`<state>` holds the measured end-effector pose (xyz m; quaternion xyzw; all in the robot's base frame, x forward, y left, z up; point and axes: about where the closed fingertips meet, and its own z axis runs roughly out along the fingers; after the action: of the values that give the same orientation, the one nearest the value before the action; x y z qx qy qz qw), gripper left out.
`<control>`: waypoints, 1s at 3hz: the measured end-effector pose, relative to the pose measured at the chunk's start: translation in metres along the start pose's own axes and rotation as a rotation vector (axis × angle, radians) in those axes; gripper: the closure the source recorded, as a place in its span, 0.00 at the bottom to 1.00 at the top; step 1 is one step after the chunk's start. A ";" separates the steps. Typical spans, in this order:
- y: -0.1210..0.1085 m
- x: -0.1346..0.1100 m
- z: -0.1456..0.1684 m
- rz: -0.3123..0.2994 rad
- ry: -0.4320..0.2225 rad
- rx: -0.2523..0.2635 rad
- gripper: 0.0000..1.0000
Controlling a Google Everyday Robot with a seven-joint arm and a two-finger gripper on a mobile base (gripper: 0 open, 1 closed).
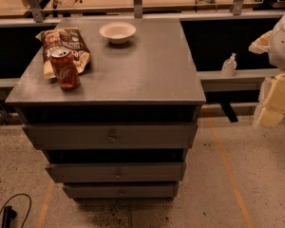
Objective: Move paper bowl near coke can
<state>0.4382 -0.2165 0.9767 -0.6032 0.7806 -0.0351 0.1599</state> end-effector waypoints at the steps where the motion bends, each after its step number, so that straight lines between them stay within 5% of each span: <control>1: 0.000 0.000 0.000 0.000 0.000 0.000 0.00; 2: -0.006 -0.004 -0.003 0.006 -0.026 0.032 0.00; 3: -0.031 -0.028 0.011 -0.002 -0.125 0.058 0.00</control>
Offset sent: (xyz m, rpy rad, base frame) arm 0.0148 0.0030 0.0066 0.0461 -0.0670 -0.0140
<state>0.4769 -0.1967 0.9800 -0.6001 0.7671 -0.0202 0.2258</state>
